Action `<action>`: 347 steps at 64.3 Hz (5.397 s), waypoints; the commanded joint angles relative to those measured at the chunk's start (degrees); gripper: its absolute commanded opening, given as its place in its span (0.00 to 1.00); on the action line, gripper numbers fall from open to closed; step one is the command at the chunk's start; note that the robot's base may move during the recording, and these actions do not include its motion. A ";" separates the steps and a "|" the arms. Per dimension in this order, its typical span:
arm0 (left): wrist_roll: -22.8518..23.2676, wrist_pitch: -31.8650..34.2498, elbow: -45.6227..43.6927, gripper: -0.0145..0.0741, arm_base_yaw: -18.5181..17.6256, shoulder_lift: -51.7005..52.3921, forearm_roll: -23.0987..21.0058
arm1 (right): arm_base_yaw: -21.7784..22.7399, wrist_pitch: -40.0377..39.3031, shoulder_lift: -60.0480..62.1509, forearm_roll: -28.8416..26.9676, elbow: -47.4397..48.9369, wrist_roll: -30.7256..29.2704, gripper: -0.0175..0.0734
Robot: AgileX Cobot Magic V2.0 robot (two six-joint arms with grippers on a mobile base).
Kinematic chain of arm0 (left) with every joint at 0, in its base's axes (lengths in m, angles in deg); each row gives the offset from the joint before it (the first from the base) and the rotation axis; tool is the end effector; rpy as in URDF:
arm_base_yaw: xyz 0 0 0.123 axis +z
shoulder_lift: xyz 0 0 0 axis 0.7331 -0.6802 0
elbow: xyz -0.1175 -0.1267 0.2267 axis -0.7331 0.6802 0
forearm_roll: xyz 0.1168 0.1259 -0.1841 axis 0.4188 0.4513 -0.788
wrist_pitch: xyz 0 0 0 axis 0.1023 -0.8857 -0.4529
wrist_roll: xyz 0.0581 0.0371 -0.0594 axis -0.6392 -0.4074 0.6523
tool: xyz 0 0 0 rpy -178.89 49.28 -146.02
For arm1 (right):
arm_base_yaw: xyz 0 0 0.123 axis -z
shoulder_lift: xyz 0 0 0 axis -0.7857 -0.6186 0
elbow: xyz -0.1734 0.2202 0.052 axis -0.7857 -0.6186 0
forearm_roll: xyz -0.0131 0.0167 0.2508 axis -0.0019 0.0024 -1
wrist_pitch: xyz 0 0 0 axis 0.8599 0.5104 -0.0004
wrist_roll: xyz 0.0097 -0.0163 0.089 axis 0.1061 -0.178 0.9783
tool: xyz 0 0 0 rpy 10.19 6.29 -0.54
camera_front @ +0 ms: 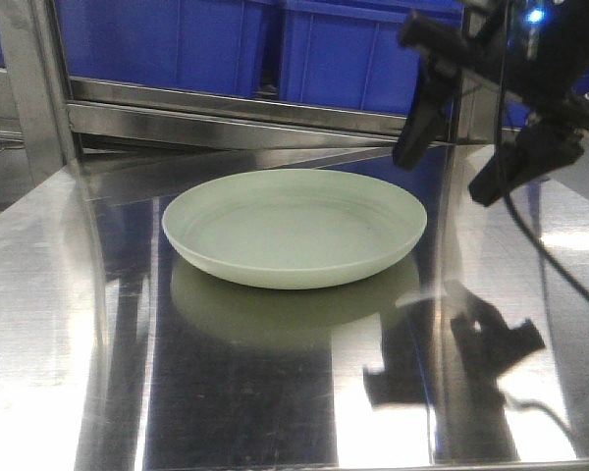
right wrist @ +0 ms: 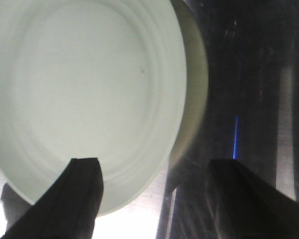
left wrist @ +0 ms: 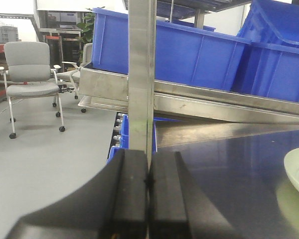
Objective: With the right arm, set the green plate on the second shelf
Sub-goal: 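Move the right gripper down to the rim of the pale green plate, then grip the plate rim with the right gripper and lift it upward, then raise the held plate upright beside the right gripper, then drive the base across the room carrying the plate in the right gripper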
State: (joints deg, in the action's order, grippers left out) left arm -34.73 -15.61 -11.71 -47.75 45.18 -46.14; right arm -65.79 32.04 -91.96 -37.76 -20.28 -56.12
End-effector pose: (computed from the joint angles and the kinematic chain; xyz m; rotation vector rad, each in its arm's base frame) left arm 0.0561 -0.0006 0.2104 -0.0145 1.4945 -0.0323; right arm 0.3237 0.1135 0.2507 0.1369 2.7181 0.6866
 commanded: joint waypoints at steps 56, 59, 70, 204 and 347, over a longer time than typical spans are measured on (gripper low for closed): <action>0.36 4.77 2.40 0.31 -0.42 1.11 -0.27 | 0.03 -7.30 -6.32 -8.32 1.88 -0.93 0.56; 0.36 4.77 2.40 0.31 -0.42 1.11 -0.27 | 0.03 -6.80 -6.80 -8.73 1.88 -0.93 0.51; 0.36 4.77 2.40 0.31 -0.42 1.11 -0.27 | 0.03 -6.23 -7.53 -9.10 1.88 -0.93 0.30; 0.36 4.77 2.40 0.31 -0.42 1.11 -0.27 | 12.06 -37.01 84.05 29.27 -41.25 -2.08 0.25; 0.36 4.77 2.40 0.31 -0.42 1.11 -0.27 | 12.06 -55.34 94.19 28.85 -65.45 -2.08 0.25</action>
State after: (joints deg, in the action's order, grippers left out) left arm -34.73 -15.47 -11.71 -47.75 45.18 -46.14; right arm -54.10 -17.32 2.76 -8.37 -87.64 -58.21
